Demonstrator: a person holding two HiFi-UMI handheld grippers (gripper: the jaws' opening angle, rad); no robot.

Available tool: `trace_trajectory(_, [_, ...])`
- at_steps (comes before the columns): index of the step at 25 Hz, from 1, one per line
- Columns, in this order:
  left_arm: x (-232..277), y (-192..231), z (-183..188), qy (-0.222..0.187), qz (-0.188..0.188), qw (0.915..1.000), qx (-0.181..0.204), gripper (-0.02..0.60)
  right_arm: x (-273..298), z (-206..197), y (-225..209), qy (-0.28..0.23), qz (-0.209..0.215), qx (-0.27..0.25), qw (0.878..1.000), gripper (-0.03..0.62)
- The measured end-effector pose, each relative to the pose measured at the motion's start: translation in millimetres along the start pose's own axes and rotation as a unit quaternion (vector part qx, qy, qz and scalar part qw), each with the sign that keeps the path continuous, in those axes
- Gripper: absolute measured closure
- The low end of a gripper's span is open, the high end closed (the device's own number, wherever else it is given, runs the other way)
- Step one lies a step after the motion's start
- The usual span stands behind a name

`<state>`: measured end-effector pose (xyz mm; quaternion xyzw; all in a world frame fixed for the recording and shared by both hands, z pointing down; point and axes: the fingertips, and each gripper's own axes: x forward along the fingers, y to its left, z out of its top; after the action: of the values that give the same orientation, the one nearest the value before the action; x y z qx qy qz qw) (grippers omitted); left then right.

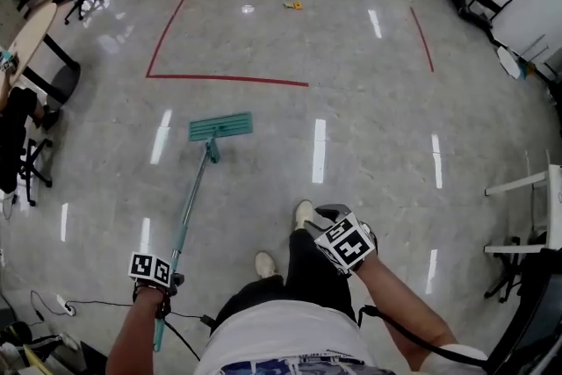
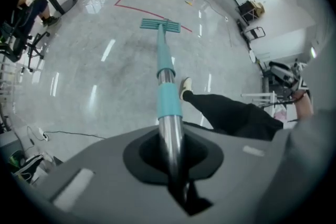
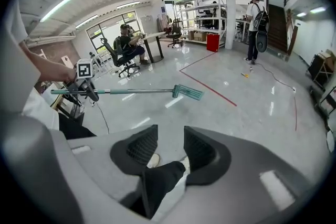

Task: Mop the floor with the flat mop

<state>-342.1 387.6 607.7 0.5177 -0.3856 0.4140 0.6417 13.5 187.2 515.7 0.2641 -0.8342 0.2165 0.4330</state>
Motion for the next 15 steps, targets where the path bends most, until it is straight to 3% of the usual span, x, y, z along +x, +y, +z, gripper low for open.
trace_trajectory(8, [12,-18,-83,0.016,0.011,0.9997,0.017,0.538,-36,-32,31,-0.028,0.000,0.002,1.000,0.434])
trace_trajectory(15, [19,-40,-159,0.024,0.037,0.9990,0.001,0.537,-64,-81,65,-0.026,0.019,-0.022,0.999,0.434])
